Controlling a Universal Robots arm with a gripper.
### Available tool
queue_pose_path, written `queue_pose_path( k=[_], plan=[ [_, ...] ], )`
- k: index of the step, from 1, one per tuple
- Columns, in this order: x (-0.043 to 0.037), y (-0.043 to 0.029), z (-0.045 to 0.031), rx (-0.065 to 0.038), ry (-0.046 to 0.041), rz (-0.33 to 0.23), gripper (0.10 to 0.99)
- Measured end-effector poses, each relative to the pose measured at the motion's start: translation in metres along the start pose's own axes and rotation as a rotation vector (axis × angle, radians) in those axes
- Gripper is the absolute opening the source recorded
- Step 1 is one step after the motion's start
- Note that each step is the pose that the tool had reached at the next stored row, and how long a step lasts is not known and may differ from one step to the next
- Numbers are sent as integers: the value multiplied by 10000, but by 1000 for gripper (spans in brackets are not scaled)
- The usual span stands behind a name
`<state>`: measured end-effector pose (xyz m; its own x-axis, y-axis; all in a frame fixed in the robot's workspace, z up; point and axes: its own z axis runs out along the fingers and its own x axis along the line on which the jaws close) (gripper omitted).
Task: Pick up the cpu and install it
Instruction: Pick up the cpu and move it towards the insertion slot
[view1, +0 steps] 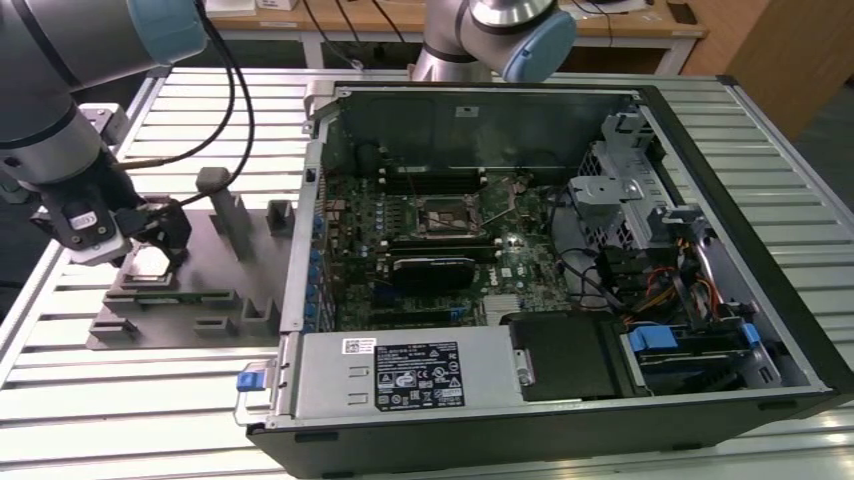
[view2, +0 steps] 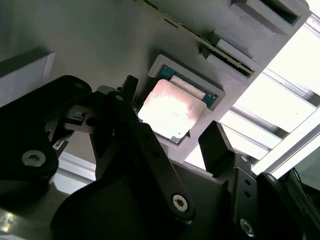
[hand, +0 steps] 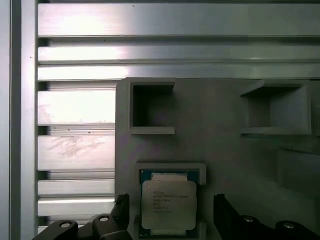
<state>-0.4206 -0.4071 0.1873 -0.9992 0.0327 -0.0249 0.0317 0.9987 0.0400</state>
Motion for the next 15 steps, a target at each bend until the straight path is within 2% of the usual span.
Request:
queue_pose_path(
  k=[6,14,15],
  plan=[
    [1,-1,30,-1,1,-2,765],
    [1,-1,31,-1,1,-2,749],
    [1,-1,31,-1,1,-2,678]
  ],
)
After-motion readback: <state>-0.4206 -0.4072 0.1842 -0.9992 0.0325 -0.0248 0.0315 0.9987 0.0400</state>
